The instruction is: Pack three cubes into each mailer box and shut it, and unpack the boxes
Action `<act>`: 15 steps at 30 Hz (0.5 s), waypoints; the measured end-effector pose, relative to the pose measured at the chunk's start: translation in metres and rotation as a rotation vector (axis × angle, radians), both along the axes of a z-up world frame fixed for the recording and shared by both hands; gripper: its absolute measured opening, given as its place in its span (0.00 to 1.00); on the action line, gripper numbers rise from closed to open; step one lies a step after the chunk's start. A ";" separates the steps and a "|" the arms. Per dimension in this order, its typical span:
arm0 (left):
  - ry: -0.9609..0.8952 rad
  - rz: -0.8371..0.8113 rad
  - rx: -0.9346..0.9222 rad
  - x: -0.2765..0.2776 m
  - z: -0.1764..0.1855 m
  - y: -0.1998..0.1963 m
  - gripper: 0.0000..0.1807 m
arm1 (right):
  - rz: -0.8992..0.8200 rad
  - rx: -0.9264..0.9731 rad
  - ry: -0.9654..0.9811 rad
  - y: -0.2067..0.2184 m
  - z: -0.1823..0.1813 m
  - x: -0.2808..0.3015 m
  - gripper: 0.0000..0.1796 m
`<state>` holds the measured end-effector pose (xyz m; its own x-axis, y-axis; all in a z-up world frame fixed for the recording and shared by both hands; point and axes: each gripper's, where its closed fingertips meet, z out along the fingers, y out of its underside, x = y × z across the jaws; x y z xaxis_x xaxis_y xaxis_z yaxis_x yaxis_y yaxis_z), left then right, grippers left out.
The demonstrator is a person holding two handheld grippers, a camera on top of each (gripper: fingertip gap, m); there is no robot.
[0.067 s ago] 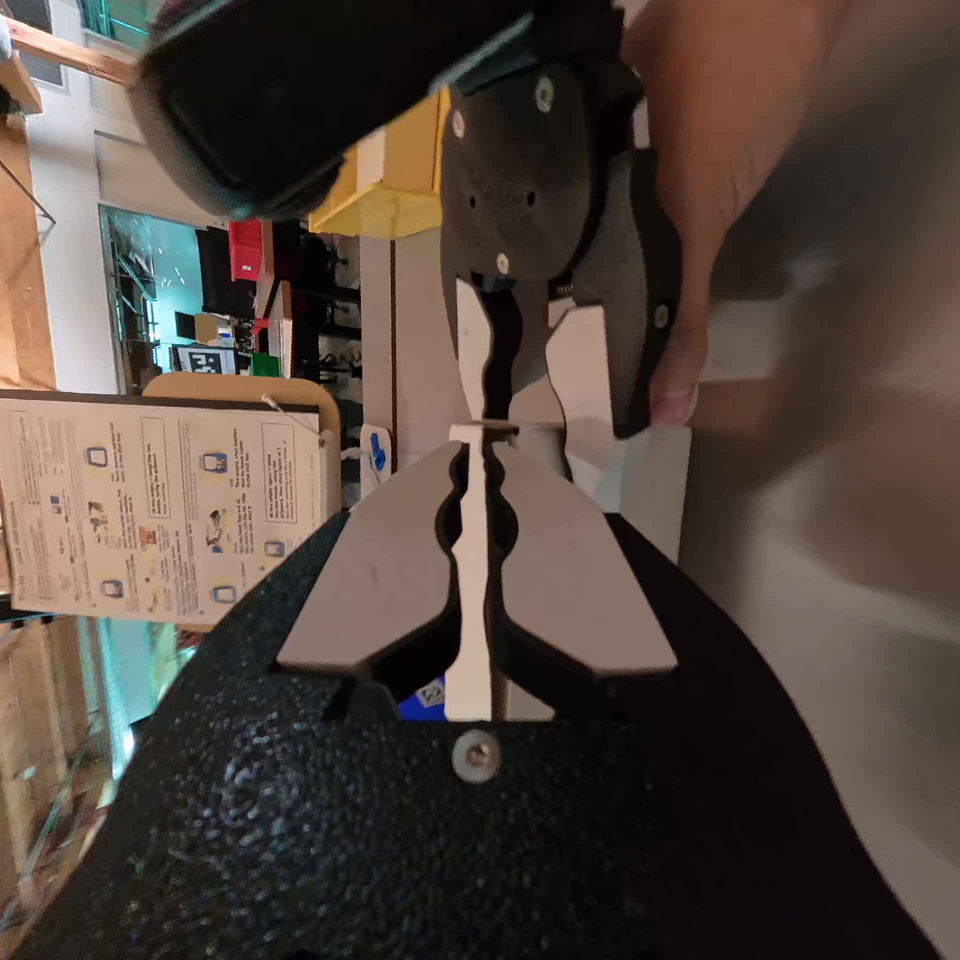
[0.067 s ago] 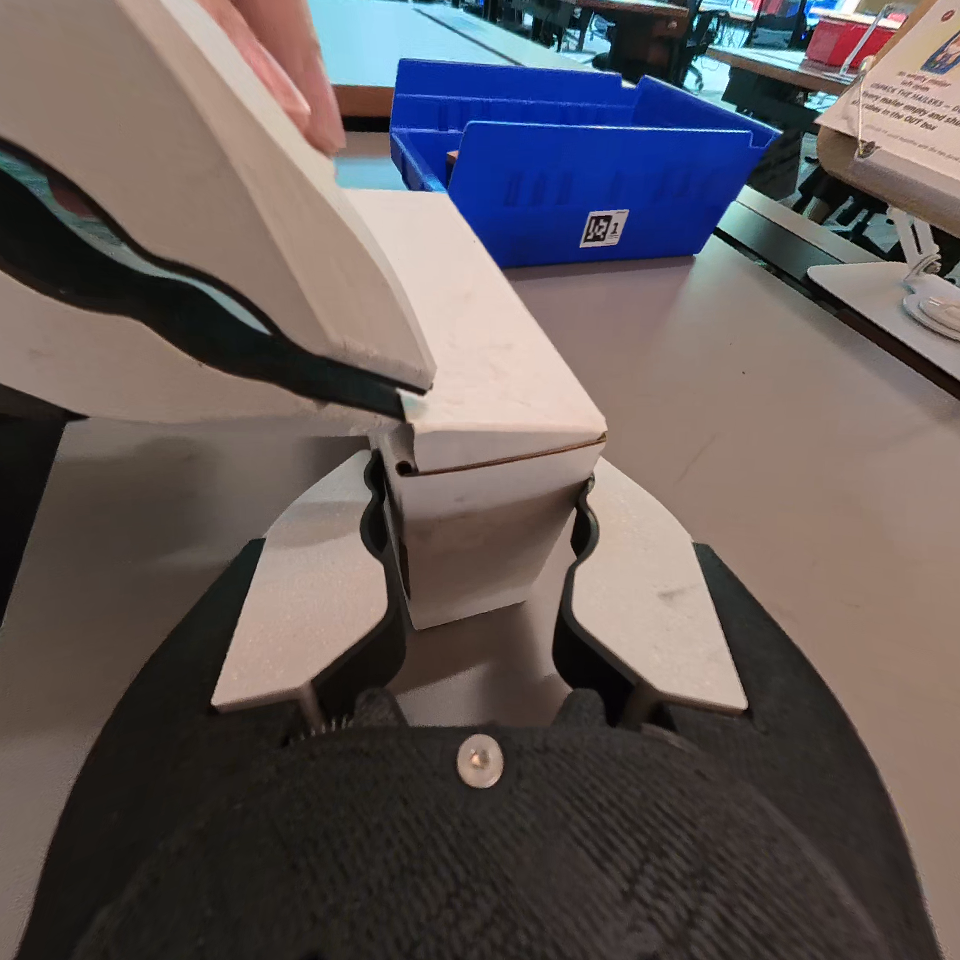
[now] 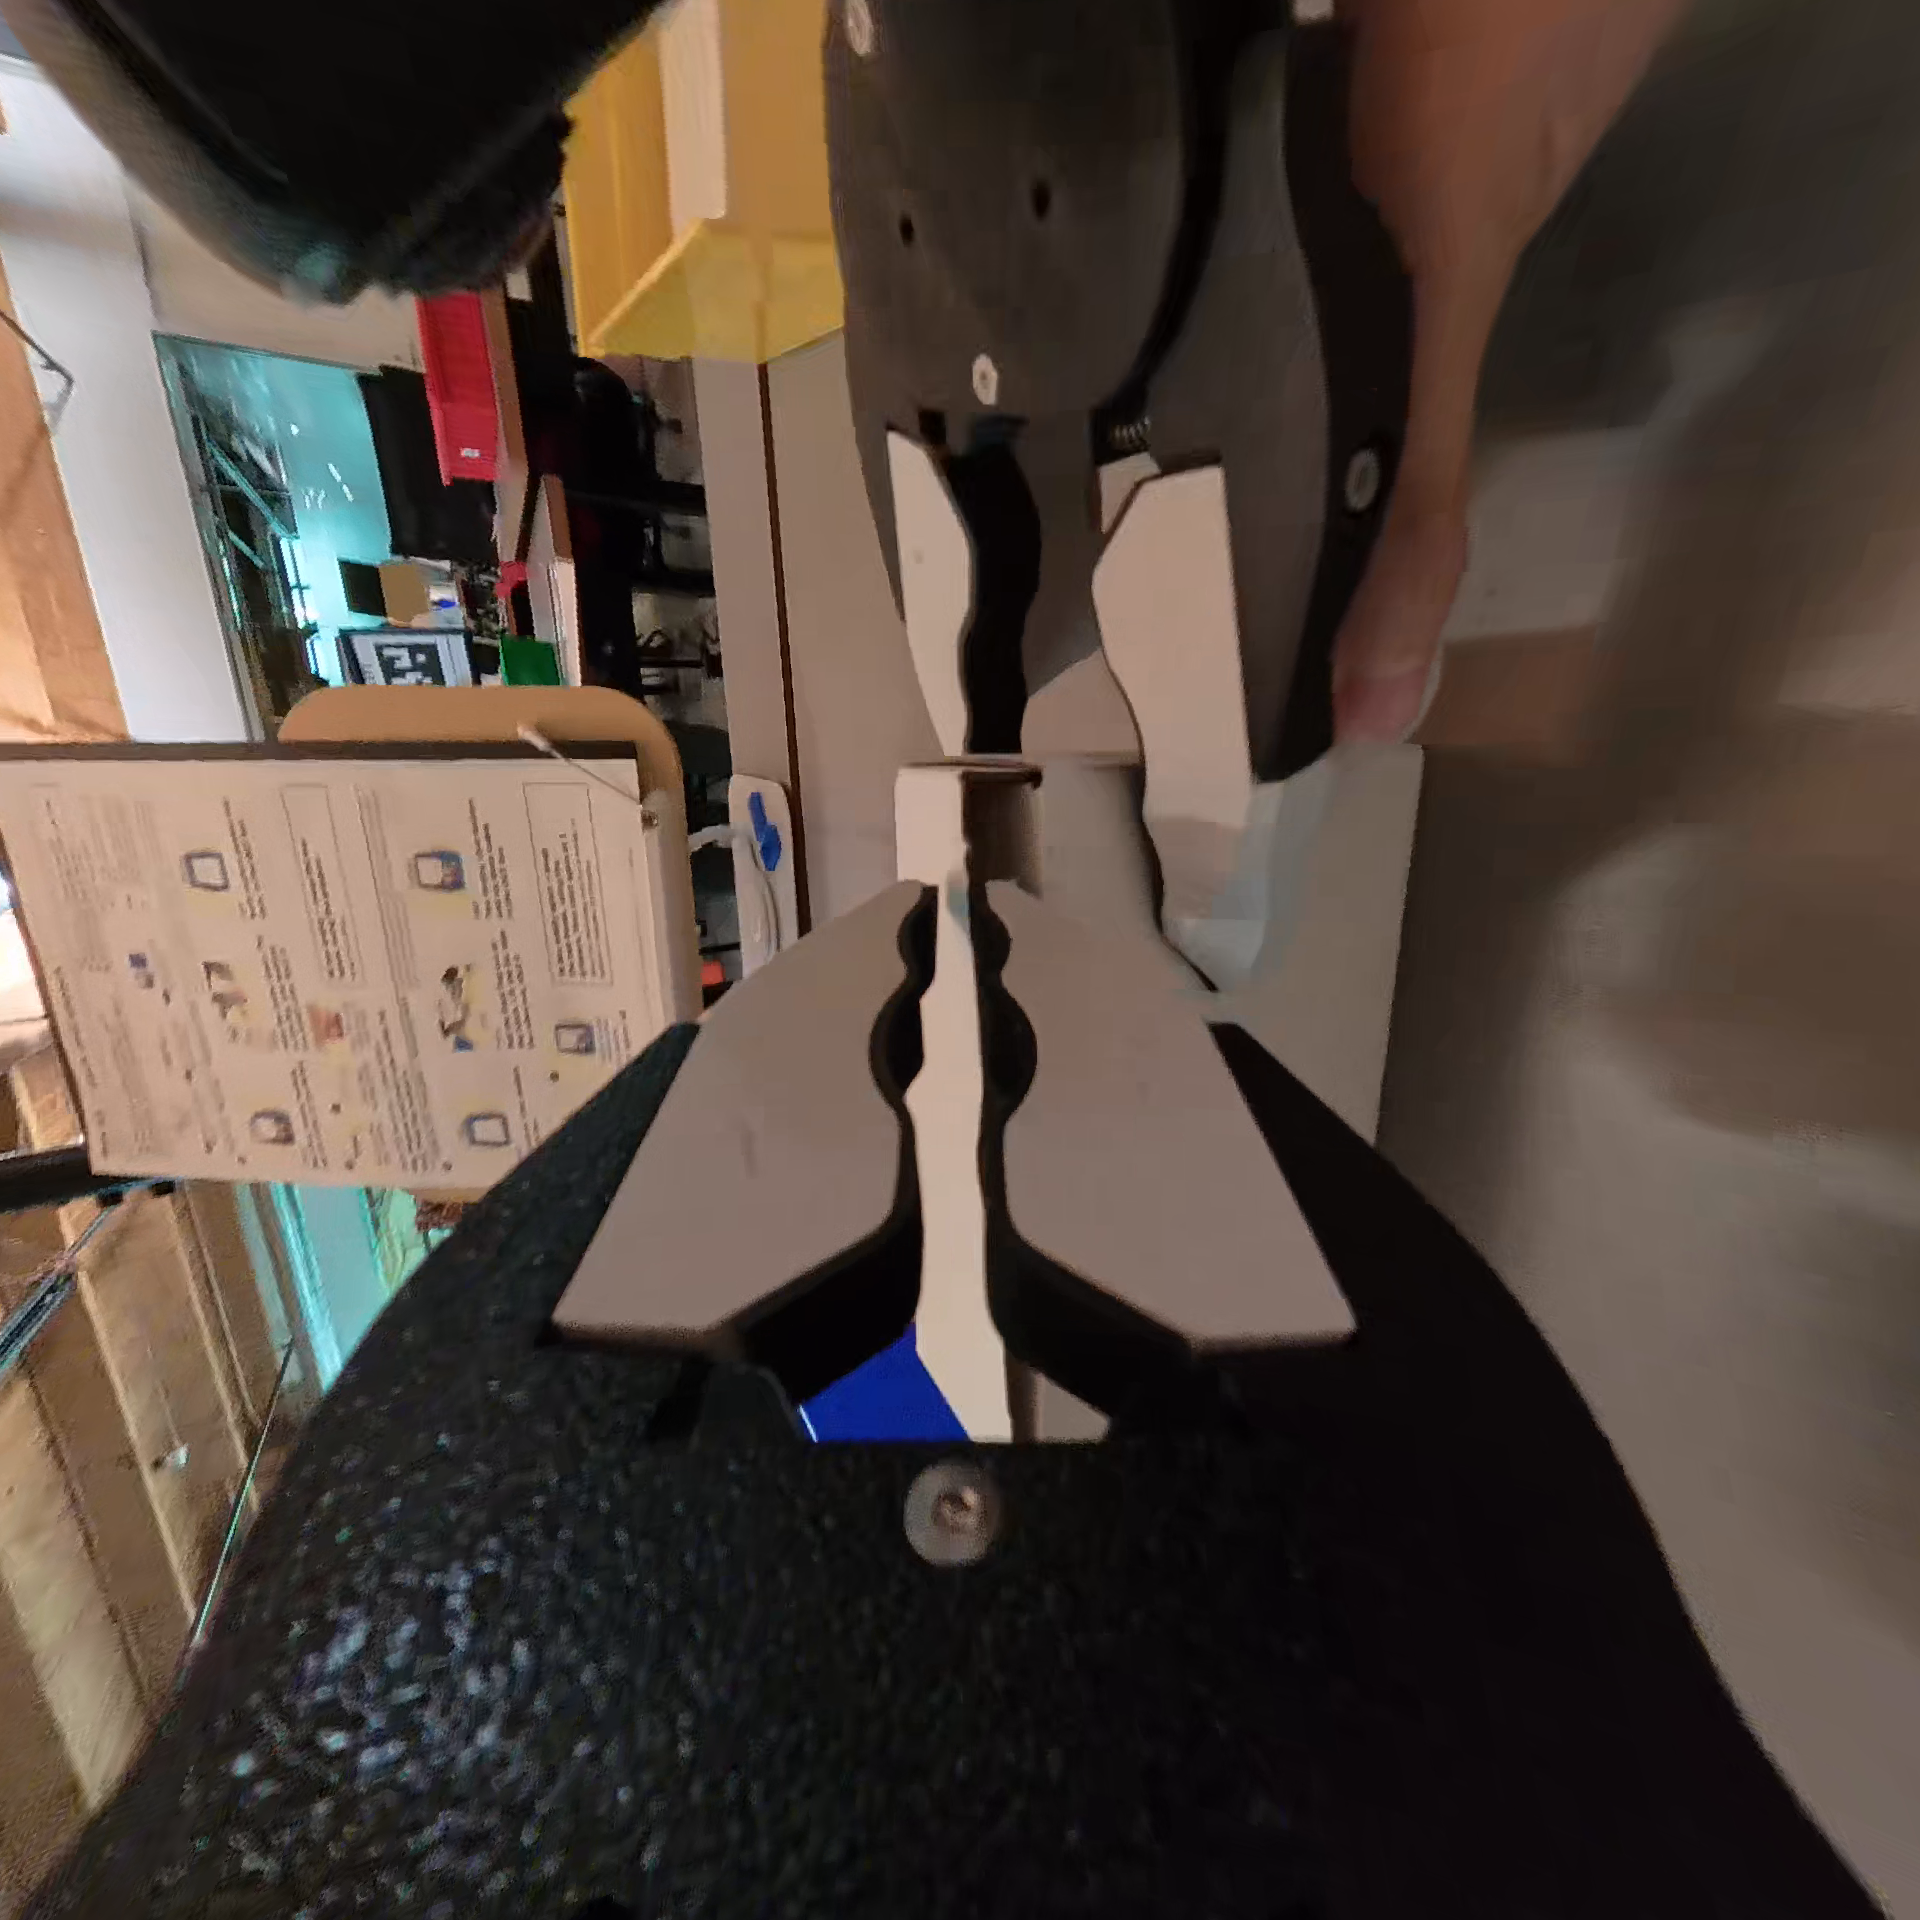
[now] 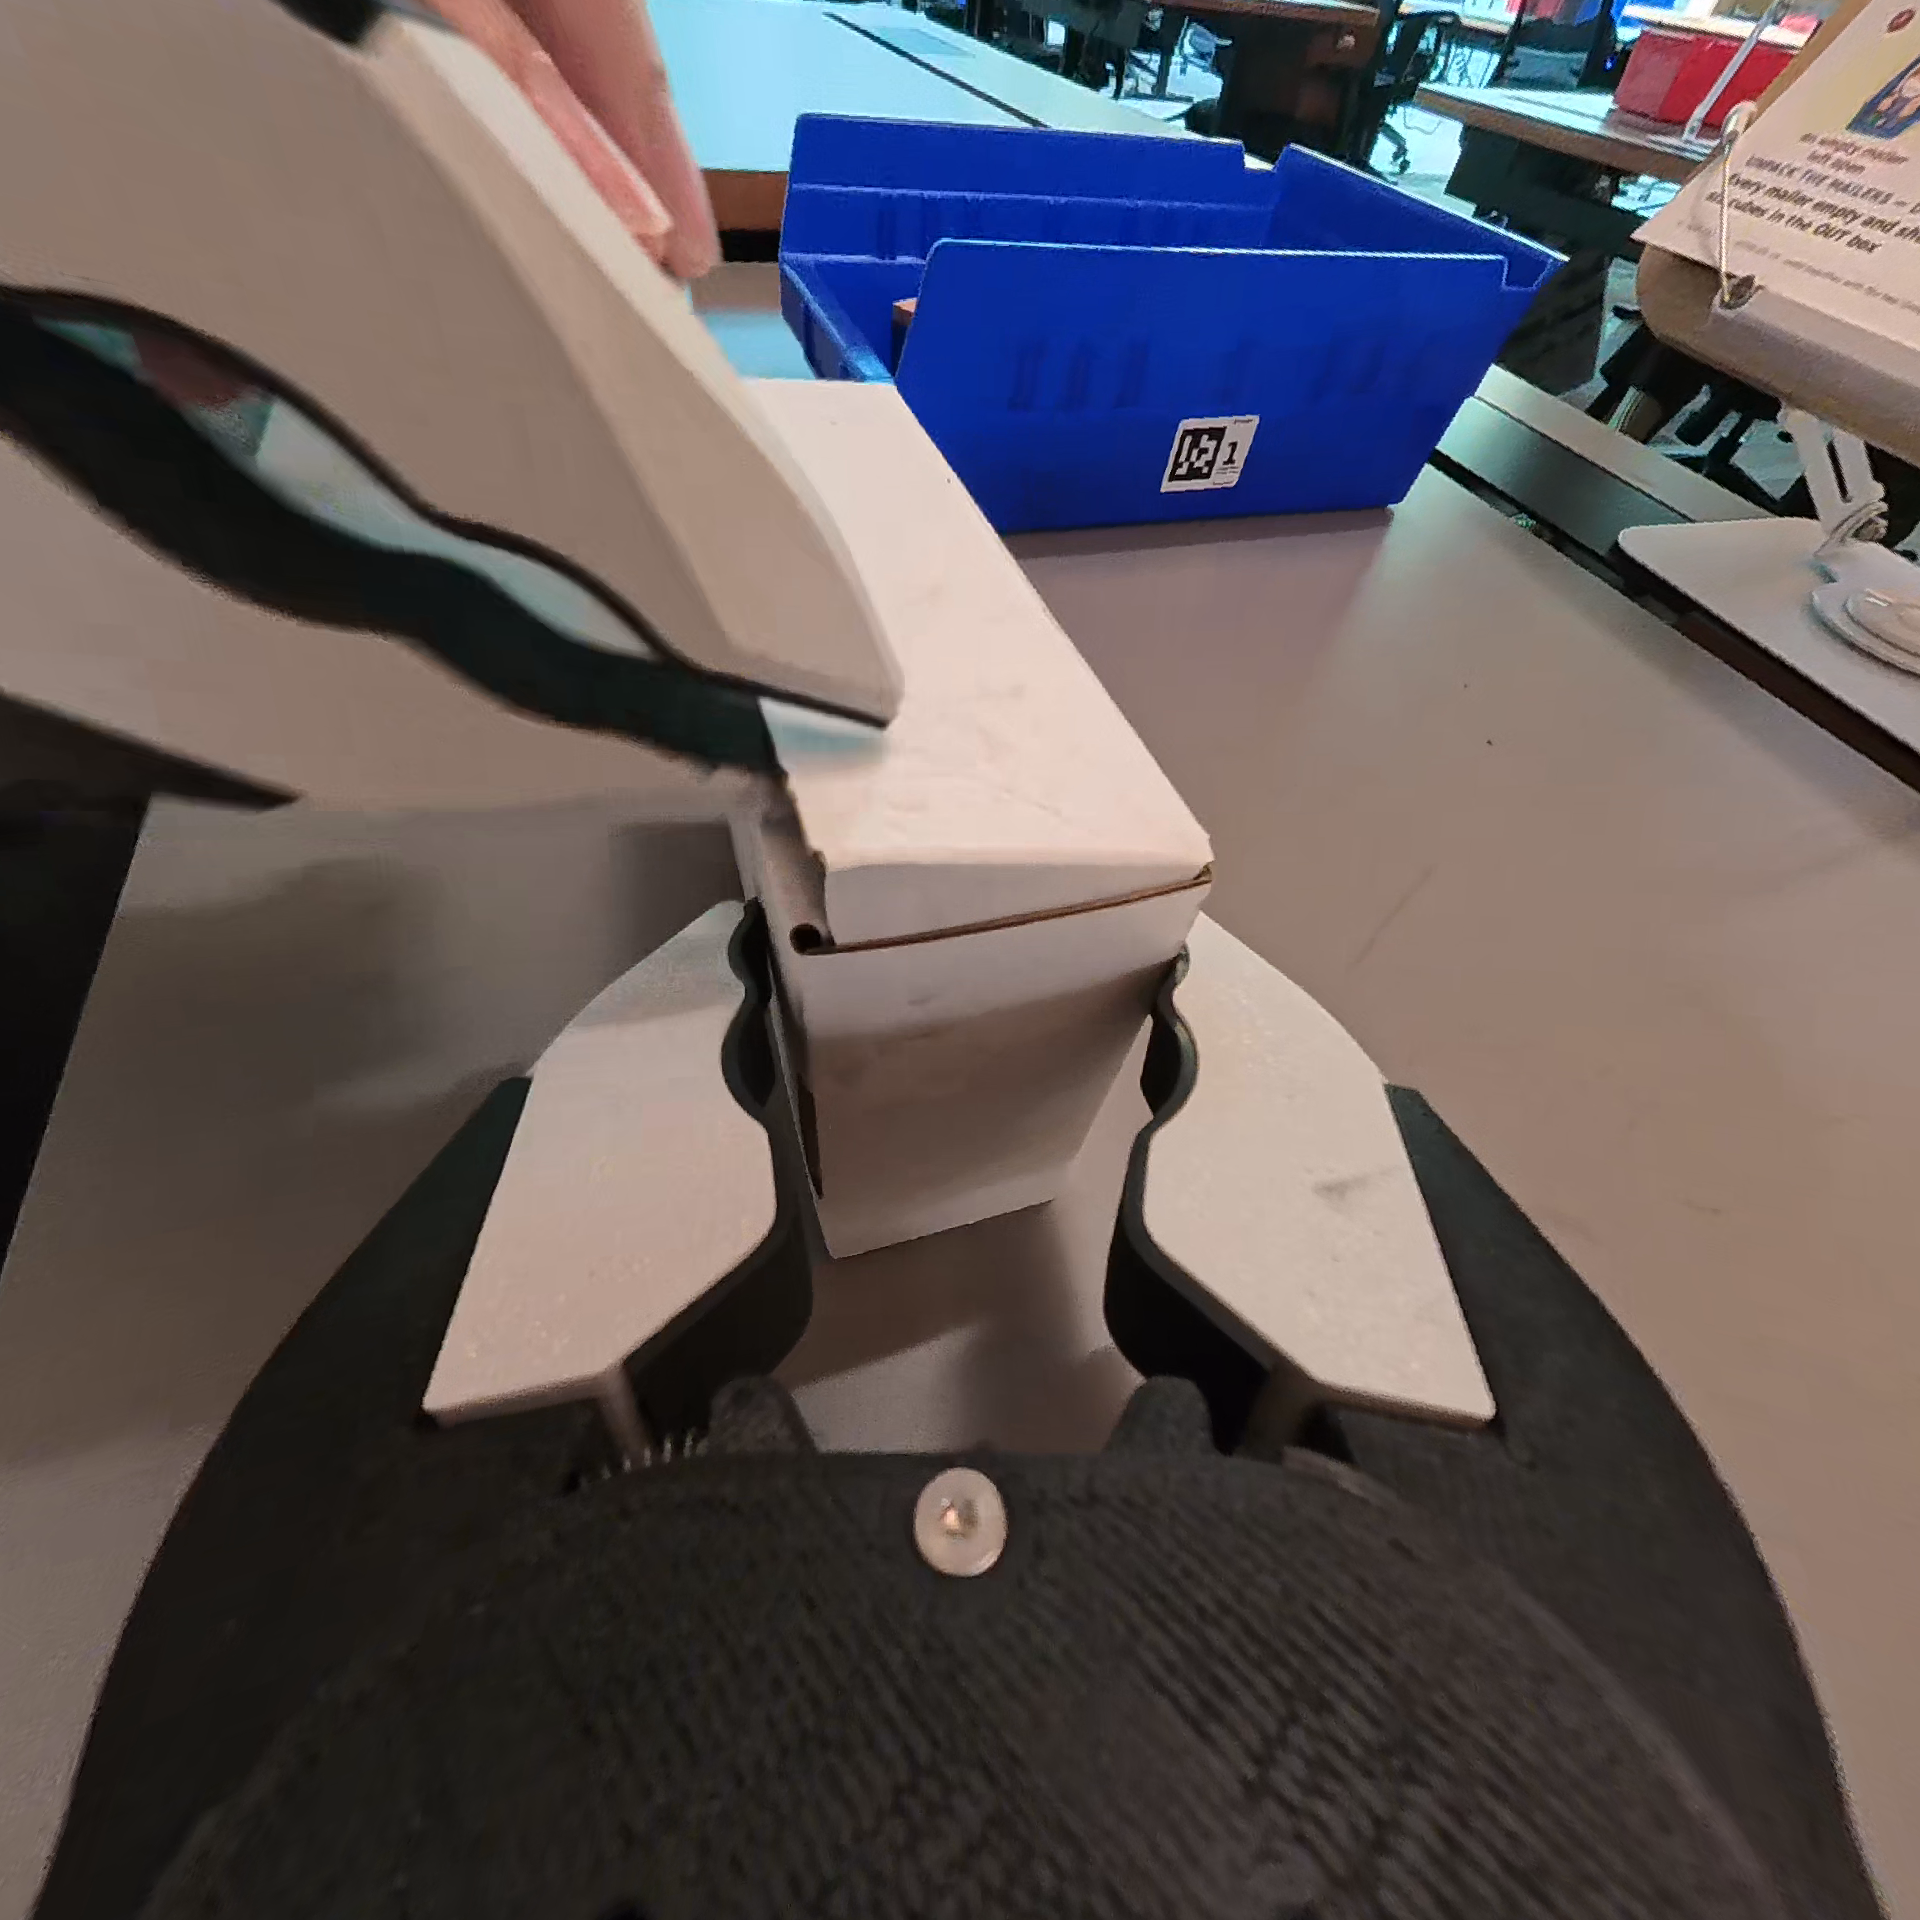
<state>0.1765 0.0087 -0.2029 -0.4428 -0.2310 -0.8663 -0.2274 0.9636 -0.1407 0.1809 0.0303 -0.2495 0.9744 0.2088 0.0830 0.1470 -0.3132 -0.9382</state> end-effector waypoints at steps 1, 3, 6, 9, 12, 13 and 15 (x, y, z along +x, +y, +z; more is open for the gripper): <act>0.011 -0.013 -0.014 -0.001 -0.001 -0.002 0.03 | 0.003 0.000 -0.001 0.000 0.000 0.000 0.39; 0.011 -0.006 -0.040 0.000 0.001 -0.001 0.02 | 0.007 -0.004 -0.008 -0.001 0.000 -0.001 0.39; -0.010 0.012 -0.102 0.001 0.005 0.000 0.01 | 0.003 -0.012 -0.012 -0.001 -0.001 0.000 0.38; -0.053 0.045 -0.221 0.003 0.006 0.000 0.01 | 0.003 -0.004 -0.010 -0.001 -0.001 0.000 0.38; -0.090 0.075 -0.309 0.004 0.009 0.001 0.02 | 0.005 -0.005 -0.008 -0.001 0.000 0.000 0.38; -0.089 0.071 -0.310 0.003 0.008 0.002 0.02 | 0.006 -0.001 -0.005 -0.001 0.001 0.000 0.38; -0.079 0.023 -0.254 0.001 0.005 0.000 0.04 | 0.011 -0.001 -0.011 -0.002 -0.001 0.000 0.38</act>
